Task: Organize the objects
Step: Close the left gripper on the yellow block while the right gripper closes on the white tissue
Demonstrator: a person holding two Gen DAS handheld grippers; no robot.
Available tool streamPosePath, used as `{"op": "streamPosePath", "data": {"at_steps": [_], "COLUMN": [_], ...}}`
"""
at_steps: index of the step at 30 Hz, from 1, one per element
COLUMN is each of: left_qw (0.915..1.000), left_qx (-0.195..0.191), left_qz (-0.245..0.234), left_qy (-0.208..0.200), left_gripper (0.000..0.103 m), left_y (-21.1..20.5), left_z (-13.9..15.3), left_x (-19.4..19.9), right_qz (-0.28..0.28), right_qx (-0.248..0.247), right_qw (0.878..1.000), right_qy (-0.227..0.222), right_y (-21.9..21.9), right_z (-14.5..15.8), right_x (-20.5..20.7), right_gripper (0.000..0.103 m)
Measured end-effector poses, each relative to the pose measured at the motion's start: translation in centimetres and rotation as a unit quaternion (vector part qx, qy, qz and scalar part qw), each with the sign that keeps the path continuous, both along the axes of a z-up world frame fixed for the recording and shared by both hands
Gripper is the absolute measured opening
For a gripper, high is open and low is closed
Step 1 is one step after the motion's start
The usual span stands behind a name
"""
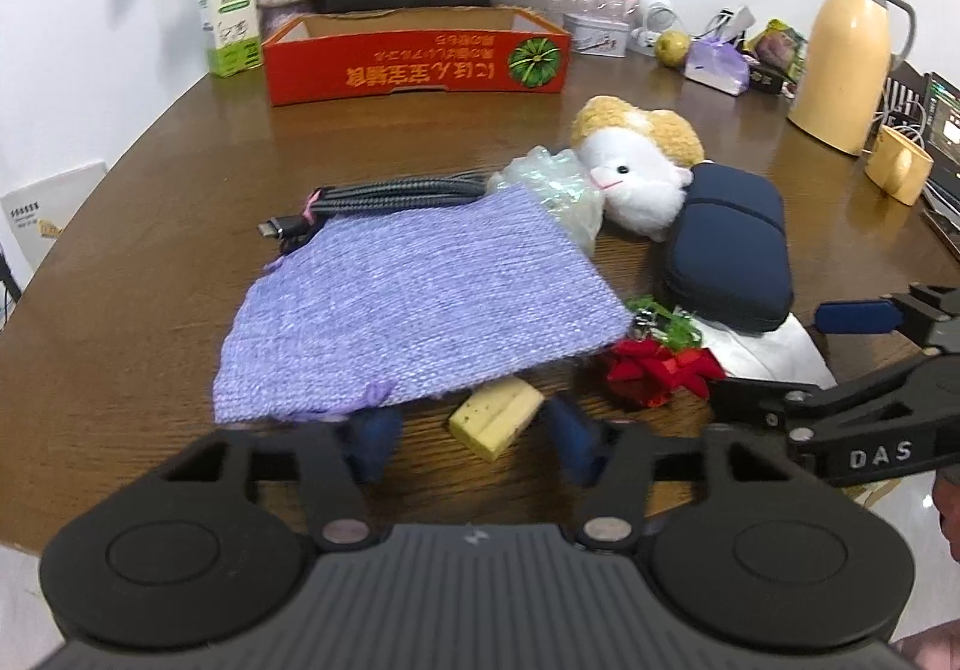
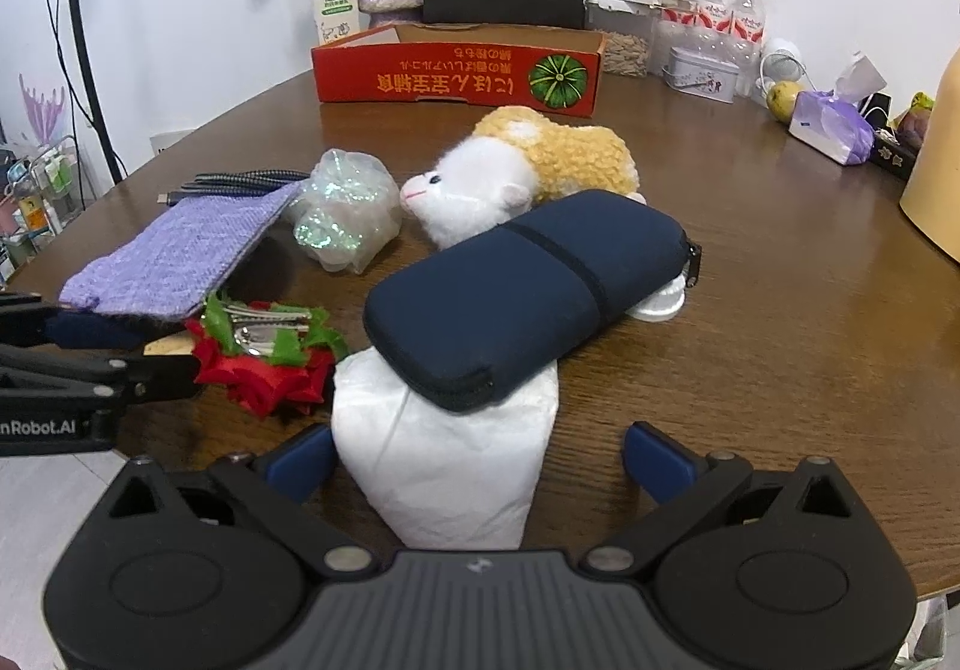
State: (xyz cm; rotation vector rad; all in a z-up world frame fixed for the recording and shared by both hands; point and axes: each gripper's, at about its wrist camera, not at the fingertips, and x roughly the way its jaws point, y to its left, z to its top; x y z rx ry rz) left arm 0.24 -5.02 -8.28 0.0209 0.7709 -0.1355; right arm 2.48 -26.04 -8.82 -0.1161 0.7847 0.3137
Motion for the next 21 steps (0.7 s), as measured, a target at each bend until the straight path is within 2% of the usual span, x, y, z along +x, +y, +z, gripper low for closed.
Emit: {"op": "streamPosePath", "data": {"at_steps": [2,4,14,18,21], "left_qw": [1.0000,0.9999,0.9999,0.9998,0.9998], "left_qx": [-0.007,-0.010,-0.009,-0.013,-0.014], "left_qz": [-0.006,-0.008,-0.011,-0.014,-0.012], "left_qy": [0.000,0.002,0.004,0.002,-0.001], "left_gripper": [0.029,0.027,0.026,0.024,0.024], "left_y": [0.0,0.1,0.0,0.0,0.0], "left_z": [0.1,0.1,0.3,0.7,1.0], "left_x": [0.1,0.1,0.2,0.1,0.0], "right_qz": [0.006,0.016,0.020,0.024,0.025], "right_qx": [0.004,0.006,0.014,0.026,0.034], "right_qw": [1.000,1.000,1.000,0.999,0.999], "right_qy": [-0.005,-0.012,-0.019,-0.029,-0.032], "right_y": [0.1,0.3,0.0,-0.3,-0.4], "right_z": [0.1,0.4,0.9,1.7,1.9], "right_x": [0.0,-0.2,-0.4,-0.6,-0.6], "right_gripper": [0.092,0.073,0.060,0.048,0.043]}}
